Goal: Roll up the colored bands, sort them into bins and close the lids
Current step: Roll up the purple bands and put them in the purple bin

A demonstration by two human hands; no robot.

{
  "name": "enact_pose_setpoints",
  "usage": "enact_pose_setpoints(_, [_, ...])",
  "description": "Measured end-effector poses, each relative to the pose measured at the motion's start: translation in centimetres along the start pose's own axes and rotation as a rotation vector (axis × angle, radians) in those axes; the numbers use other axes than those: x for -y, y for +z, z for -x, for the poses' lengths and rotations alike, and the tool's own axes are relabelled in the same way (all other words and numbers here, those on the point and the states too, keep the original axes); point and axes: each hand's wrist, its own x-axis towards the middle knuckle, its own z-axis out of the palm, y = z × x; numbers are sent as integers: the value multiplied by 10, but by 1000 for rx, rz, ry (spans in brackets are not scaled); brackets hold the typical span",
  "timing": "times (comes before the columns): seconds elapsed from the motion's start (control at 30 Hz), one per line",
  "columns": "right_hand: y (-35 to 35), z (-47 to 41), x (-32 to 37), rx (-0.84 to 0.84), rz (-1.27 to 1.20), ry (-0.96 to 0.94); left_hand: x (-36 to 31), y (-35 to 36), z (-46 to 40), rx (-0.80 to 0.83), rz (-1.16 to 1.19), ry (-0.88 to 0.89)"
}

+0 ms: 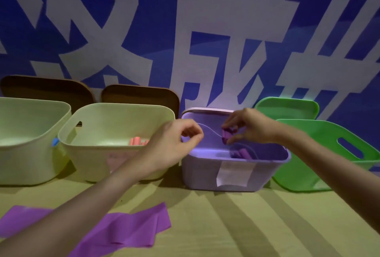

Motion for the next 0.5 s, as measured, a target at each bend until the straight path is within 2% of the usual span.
enact_pose_setpoints(0.07, [15,-5,-18,101,42,26,6,9,-5,40,-63,44])
enact_pose_setpoints(0.23, [42,-13,-43,226,67,100,18,21,-14,69,-193,70])
enact_pose_setpoints(0.4, [63,-21,-62,397,107,65,20,23,-14,68,-257,53])
enact_pose_setpoints(0.5, [68,-22,-64,445,149,21,19,23,-13,67,-245,61])
